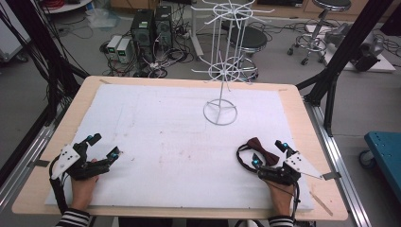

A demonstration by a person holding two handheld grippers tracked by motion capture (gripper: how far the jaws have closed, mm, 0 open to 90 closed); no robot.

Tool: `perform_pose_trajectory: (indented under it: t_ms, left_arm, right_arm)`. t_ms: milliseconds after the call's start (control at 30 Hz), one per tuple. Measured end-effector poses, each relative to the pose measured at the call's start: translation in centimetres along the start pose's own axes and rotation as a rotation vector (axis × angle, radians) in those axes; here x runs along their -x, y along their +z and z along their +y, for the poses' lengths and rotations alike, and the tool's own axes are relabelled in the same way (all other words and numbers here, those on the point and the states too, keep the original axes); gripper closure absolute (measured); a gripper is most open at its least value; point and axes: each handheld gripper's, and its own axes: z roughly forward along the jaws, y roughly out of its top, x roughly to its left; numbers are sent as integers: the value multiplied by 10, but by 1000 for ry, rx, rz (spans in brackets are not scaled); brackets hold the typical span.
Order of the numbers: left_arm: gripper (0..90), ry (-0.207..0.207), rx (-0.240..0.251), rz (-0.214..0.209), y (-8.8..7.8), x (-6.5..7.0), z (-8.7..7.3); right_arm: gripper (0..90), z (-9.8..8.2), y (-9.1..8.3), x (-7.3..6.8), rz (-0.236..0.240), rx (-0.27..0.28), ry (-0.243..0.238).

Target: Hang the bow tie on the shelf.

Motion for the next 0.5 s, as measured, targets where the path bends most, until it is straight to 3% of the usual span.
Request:
perform_pose_trajectory:
  t_ms: [500]
  left_arm:
    - [143, 3, -1, 1, 0, 0, 0]
  right_arm:
    - [6, 0, 0, -1, -1, -3, 3]
